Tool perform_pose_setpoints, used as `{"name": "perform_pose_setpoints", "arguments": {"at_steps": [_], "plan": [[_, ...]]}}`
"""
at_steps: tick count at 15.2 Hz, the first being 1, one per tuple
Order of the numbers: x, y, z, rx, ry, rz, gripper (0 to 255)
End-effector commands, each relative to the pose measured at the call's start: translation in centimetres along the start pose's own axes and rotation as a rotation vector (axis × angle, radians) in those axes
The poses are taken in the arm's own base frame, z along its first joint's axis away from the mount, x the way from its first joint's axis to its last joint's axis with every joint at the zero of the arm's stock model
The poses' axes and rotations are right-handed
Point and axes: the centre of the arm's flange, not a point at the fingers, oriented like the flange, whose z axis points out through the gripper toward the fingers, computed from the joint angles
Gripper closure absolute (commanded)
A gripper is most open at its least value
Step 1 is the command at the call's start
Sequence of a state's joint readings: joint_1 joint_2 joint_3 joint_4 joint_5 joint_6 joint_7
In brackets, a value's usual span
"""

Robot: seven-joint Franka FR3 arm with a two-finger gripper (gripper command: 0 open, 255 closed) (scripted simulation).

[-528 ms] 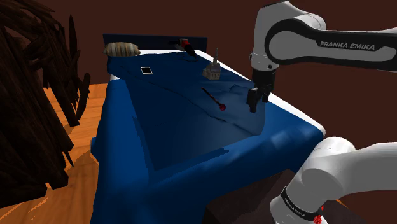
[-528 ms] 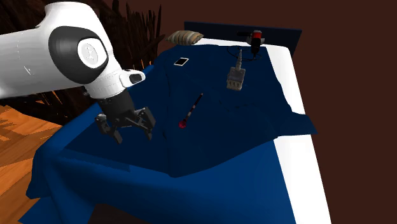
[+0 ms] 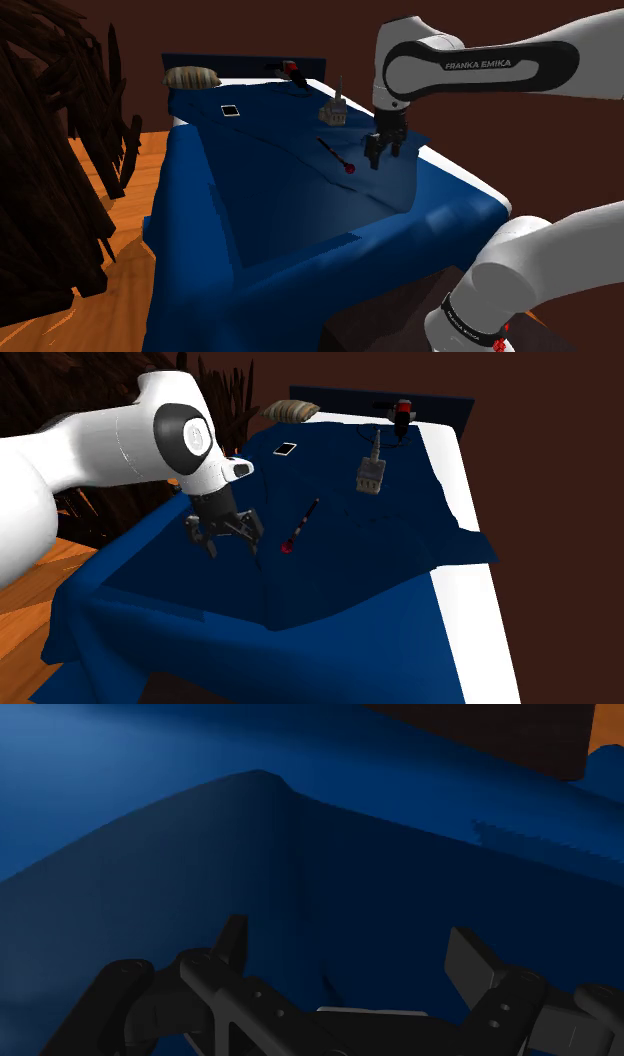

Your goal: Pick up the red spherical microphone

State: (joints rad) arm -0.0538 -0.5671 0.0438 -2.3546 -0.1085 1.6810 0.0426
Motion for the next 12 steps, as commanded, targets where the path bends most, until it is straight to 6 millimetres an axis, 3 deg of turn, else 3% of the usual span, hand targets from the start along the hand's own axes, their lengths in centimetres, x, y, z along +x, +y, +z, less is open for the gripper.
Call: {"name": "perform_pose_setpoints", "arguments": {"at_steps": [1,12], "plan": [[2.4,0.7,0.7,0.009,0.004,0.021,0],[15.6,5.2,4.5,0.056,0.017,0.134,0]]}}
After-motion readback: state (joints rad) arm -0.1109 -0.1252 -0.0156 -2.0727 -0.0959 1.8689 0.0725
